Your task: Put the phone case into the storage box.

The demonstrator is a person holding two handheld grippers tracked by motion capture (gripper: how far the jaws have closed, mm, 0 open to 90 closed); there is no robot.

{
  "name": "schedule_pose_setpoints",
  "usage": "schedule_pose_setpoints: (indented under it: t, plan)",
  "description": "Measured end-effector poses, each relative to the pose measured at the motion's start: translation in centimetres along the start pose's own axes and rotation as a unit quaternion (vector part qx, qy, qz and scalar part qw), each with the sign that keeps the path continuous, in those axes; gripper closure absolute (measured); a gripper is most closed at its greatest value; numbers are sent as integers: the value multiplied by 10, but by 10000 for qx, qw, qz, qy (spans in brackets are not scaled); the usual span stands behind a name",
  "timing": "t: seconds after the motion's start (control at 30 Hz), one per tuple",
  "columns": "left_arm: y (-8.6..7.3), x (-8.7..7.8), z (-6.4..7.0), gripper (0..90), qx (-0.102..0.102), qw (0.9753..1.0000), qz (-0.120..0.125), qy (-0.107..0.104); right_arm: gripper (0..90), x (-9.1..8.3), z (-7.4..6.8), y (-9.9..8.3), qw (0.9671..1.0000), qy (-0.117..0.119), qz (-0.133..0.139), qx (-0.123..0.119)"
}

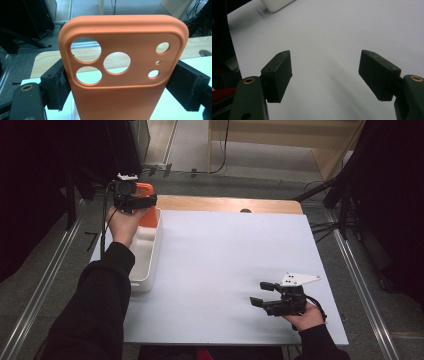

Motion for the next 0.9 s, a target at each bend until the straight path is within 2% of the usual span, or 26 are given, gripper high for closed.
schedule_pose_setpoints:
  t: [0.23, 0.43, 0.9]
  plan:
    - [-7, 5, 0, 152, -2, 10000, -66, -23, 256, 0, 0, 0, 10000, 10, -6, -12]
    - [-14, 9, -4, 152, -56, 9999, -141, 41, 256, 1, -1, 0, 10000, 19, -22, -2]
    - [-23, 15, -7, 150, -15, 9994, -307, 163, 256, 1, -1, 0, 10000, 21, -16, -10]
Point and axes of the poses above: each handheld gripper's, and its own axes: x roughly forward along the jaws, y roughly out of its top, z roughly to its right, the point moved 8 cm from there along x, roughly forward along the jaws, and after that the axes turned 14 degrees about -y, right-handed, at the moved point
